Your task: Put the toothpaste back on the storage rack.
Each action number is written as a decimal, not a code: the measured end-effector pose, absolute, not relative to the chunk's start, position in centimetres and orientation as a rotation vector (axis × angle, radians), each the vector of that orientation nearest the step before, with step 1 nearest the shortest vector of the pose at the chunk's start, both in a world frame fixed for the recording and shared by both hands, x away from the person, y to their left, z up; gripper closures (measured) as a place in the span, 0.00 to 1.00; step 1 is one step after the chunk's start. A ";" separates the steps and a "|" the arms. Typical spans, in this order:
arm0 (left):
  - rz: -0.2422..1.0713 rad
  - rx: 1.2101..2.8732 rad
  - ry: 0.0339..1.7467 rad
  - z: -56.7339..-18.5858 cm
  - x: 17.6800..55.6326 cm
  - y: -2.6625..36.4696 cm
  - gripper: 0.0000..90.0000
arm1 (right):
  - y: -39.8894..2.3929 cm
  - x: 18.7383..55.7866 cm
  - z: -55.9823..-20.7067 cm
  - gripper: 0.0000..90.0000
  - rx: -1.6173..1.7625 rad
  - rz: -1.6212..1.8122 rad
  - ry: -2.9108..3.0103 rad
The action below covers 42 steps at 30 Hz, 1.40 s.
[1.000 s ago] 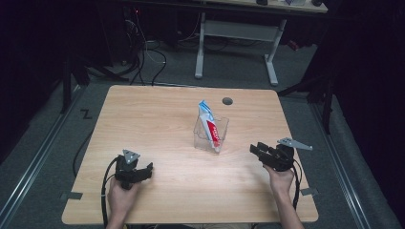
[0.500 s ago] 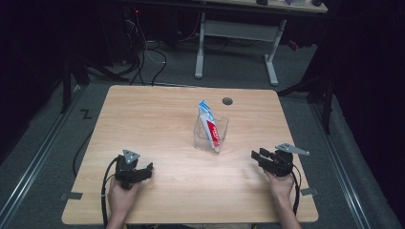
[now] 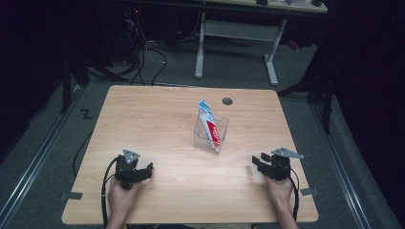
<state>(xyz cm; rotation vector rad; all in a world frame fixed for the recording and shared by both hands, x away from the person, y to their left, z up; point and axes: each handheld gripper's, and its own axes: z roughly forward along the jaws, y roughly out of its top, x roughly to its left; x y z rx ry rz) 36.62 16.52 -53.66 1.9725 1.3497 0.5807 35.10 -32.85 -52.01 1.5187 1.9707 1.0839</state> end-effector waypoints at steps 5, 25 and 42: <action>0.581 1.972 1.349 -53.7 36.6 16.5 0.25 | -32.4 35.1 -52.6 0.56 1.495 1.000 1.990; 0.581 1.971 1.350 -53.7 36.6 16.5 0.25 | -31.1 35.4 -53.1 0.41 1.454 0.873 2.054; 0.580 1.972 1.347 -53.7 36.7 16.5 0.25 | -31.1 35.3 -53.1 0.37 1.462 0.865 2.052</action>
